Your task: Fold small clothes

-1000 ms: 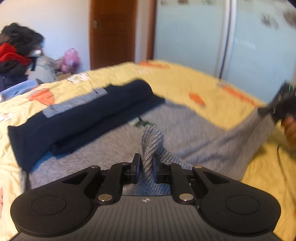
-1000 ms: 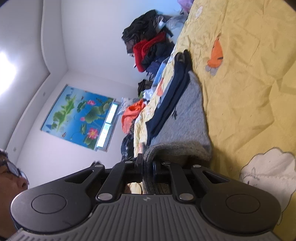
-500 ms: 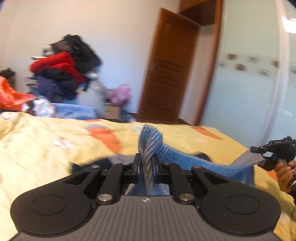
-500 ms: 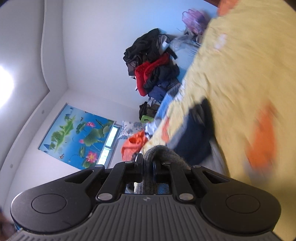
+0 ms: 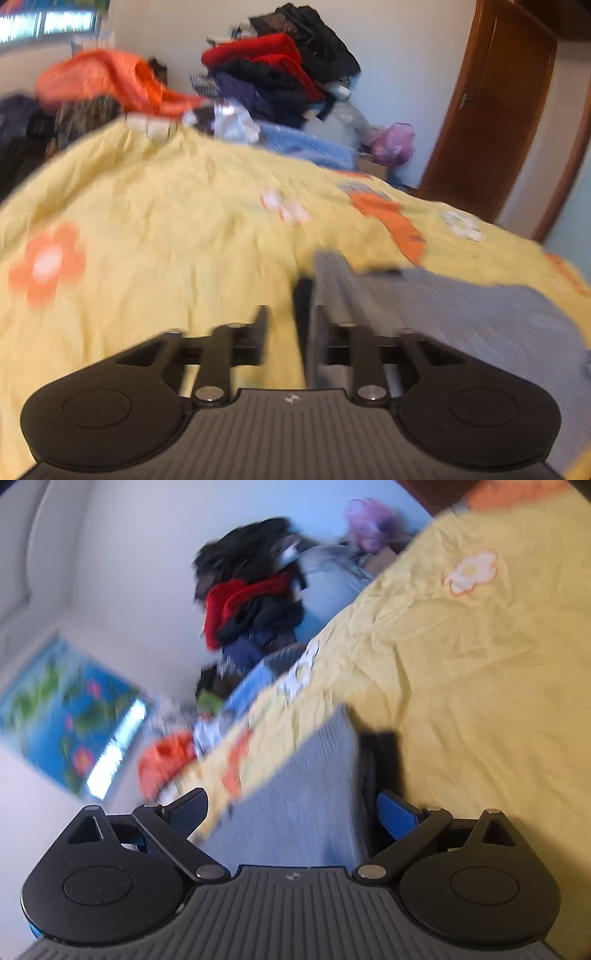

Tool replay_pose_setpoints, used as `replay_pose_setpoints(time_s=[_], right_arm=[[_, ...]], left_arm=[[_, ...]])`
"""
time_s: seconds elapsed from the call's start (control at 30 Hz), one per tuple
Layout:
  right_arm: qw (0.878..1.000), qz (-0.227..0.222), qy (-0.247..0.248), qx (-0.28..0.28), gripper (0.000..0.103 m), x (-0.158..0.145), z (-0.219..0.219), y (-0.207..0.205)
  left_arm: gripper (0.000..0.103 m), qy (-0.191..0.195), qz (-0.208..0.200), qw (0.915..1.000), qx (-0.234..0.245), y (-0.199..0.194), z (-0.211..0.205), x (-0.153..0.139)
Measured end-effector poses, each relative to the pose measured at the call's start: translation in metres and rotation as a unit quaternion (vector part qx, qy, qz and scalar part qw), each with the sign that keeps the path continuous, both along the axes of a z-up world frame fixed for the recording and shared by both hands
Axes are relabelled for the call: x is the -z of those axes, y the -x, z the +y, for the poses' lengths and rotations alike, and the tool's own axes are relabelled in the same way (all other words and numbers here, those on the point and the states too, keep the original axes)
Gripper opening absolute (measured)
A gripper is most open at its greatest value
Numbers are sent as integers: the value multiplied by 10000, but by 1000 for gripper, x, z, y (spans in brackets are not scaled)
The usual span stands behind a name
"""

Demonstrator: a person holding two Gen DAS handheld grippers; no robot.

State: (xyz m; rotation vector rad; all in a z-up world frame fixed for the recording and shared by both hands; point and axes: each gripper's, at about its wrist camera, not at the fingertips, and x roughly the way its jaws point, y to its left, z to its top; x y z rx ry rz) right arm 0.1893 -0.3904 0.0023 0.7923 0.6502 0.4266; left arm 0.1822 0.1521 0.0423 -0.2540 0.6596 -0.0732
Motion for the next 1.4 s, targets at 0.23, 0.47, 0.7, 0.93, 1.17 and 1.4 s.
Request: replay_pose_setpoints(time_s=[0.23,0.47,0.7,0.93,1.17,1.4], right_arm=[[9915,300,1259,92,94,6,-13,126],[9988,180,458,-34,91,18,18,140],[9975,566,-423,-14,81,24,42,123],[9962,427,-742,158,79,27,40,128],[9962,516,-346,616,9,47,56,88],[9973,164,-85,708,9,22,55,106]], left_arm=[[77,1798,175,9833,211,116,-1,22],[81,3567,242,9320,-588,120,8,59],[81,4282,349,9002,-714,166,7,64],[81,3404,58,9376,-706,137,-13,58],[11,2429,248,9658,-873,82,-35,63],[7,2367,95,9670,-936,109,-28,39]])
